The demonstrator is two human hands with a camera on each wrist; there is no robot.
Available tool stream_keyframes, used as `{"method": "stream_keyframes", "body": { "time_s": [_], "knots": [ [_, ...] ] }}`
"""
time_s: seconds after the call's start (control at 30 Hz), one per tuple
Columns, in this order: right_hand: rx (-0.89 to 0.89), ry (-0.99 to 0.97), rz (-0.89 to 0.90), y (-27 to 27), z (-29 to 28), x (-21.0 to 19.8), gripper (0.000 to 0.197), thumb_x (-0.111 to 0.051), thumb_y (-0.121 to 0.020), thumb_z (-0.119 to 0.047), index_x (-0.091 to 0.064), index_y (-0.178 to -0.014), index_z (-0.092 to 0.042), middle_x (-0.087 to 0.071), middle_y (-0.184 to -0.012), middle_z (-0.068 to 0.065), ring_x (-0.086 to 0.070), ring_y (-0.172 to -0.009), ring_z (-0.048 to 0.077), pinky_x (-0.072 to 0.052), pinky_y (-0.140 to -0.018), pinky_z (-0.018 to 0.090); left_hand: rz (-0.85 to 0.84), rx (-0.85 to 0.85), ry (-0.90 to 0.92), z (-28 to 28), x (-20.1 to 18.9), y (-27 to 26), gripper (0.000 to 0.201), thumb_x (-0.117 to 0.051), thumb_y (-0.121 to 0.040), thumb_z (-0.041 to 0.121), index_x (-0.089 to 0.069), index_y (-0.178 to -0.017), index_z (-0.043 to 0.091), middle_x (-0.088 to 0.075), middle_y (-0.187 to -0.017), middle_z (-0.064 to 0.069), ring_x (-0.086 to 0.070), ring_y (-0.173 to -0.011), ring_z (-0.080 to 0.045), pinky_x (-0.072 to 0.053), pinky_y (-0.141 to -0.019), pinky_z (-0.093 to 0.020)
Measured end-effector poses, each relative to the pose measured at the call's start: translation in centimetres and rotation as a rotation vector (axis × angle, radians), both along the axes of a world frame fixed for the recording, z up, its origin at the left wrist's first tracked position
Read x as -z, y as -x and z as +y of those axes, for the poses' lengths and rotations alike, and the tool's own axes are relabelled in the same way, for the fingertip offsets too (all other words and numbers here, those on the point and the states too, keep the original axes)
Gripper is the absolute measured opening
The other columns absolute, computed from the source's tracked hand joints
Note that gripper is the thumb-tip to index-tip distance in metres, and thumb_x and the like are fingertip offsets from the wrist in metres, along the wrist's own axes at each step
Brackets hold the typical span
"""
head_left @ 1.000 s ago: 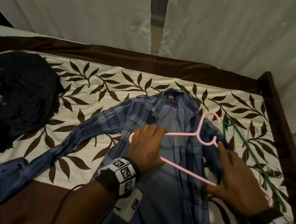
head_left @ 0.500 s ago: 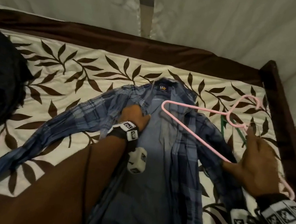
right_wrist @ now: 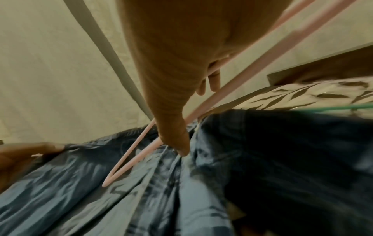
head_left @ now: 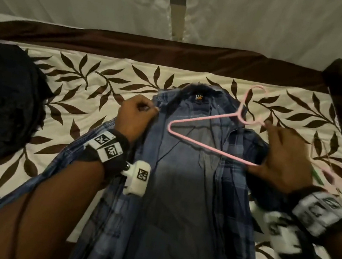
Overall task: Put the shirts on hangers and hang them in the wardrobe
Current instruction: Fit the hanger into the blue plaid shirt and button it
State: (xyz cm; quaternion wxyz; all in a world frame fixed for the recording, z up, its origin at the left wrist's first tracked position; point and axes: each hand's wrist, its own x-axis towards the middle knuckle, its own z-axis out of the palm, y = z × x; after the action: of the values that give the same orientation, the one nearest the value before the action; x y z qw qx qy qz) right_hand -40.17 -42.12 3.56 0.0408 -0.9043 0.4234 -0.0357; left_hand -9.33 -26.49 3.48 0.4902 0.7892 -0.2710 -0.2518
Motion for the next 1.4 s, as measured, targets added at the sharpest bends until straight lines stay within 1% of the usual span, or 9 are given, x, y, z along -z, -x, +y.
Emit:
{"method": "stream_keyframes", "body": {
  "time_s": [0.2,0.33,0.43,0.63,0.77,0.87,1.0,1.17,1.4],
  "knots": [
    [-0.064,-0.053,-0.02,-9.5,1.3,1.7,0.124,-0.081,-0.057,-0.064,-0.021,-0.154,-0.015,-0.04,-0.146,0.012,-0.038,-0.132,0.033,-0.024,-0.116,0.048,-0.211,0.368,-0.138,-1.7,-0.3,4.0,0.013,-0.077,-0.076,0.017,-0.064,-0.074,0.02,-0.066,-0.073,0.007,-0.063,-0.071,-0.006,-0.048,-0.068,-0.029],
    [-0.086,-0.055,0.013,-11.9,0.9,2.2,0.125,-0.077,-0.061,-0.069,-0.017,-0.155,-0.014,-0.035,-0.151,0.012,-0.032,-0.139,0.033,-0.013,-0.12,0.051,-0.886,0.367,-0.293,-2.2,0.9,4.3,0.05,-0.077,-0.073,0.037,-0.057,-0.117,0.022,-0.05,-0.123,-0.009,-0.045,-0.111,-0.028,-0.043,-0.088,-0.038],
    [-0.134,-0.032,0.003,-12.3,0.8,2.0,0.121,-0.072,-0.067,-0.071,-0.013,-0.157,-0.014,-0.032,-0.154,0.013,-0.029,-0.142,0.033,-0.012,-0.12,0.052,-1.028,0.709,-0.236,-3.7,2.7,4.5,0.042,-0.063,-0.086,0.036,-0.063,-0.122,0.016,-0.059,-0.122,-0.012,-0.049,-0.107,-0.031,-0.045,-0.089,-0.043],
    [-0.214,0.023,-0.182,-9.5,1.7,0.0,0.084,-0.076,-0.077,-0.052,-0.041,-0.147,-0.02,-0.037,-0.153,0.013,-0.034,-0.14,0.031,-0.029,-0.114,0.046,-0.966,0.794,-0.361,-4.9,4.8,2.6,0.03,-0.053,-0.099,0.041,-0.072,-0.096,0.018,-0.061,-0.092,-0.006,-0.053,-0.097,-0.026,-0.044,-0.075,-0.037],
    [0.077,0.027,-0.529,-4.9,-0.6,-0.5,0.031,-0.064,-0.093,-0.025,-0.065,-0.122,-0.015,-0.06,-0.131,0.005,-0.054,-0.119,0.021,-0.043,-0.099,0.032,-0.863,0.702,-0.285,-3.9,6.2,0.0,0.045,-0.049,-0.092,0.049,-0.071,-0.077,0.013,-0.06,-0.077,-0.012,-0.059,-0.084,-0.035,-0.051,-0.068,-0.043],
    [0.349,-0.236,-0.476,-4.7,-4.0,0.4,0.031,-0.06,-0.097,-0.027,-0.065,-0.125,-0.014,-0.066,-0.125,0.004,-0.061,-0.11,0.019,-0.048,-0.094,0.033,-0.875,0.703,-0.245,-2.6,6.4,-0.4,0.033,-0.06,-0.093,0.035,-0.074,-0.076,0.011,-0.062,-0.075,-0.014,-0.059,-0.082,-0.035,-0.047,-0.071,-0.042],
    [0.343,-0.553,-0.281,-7.7,-7.1,2.4,0.045,-0.056,-0.095,-0.051,-0.068,-0.12,-0.015,-0.071,-0.107,0.002,-0.065,-0.099,0.02,-0.048,-0.086,0.035,-0.884,0.644,-0.202,-1.4,6.6,-0.3,0.022,-0.069,-0.087,0.031,-0.077,-0.079,0.012,-0.064,-0.071,-0.012,-0.058,-0.08,-0.036,-0.045,-0.066,-0.039],
    [0.301,-0.501,-0.345,-10.6,-8.0,2.7,0.022,-0.059,-0.096,-0.024,-0.068,-0.085,-0.007,-0.061,-0.077,0.008,-0.056,-0.073,0.022,-0.043,-0.068,0.031,-0.846,0.618,-0.21,-1.1,6.3,-0.5,0.018,-0.075,-0.086,0.029,-0.079,-0.084,0.011,-0.066,-0.077,-0.012,-0.057,-0.087,-0.035,-0.044,-0.07,-0.04],
    [0.318,-0.493,-0.54,-7.0,-8.3,-1.2,0.032,-0.056,-0.099,-0.025,-0.065,-0.098,0.005,-0.068,-0.097,0.024,-0.061,-0.083,0.03,-0.051,-0.078,0.04,-0.825,0.614,-0.304,-0.9,6.0,-0.4,0.02,-0.073,-0.087,0.03,-0.079,-0.092,0.012,-0.069,-0.087,-0.014,-0.054,-0.098,-0.036,-0.042,-0.075,-0.04]
  ]
}}
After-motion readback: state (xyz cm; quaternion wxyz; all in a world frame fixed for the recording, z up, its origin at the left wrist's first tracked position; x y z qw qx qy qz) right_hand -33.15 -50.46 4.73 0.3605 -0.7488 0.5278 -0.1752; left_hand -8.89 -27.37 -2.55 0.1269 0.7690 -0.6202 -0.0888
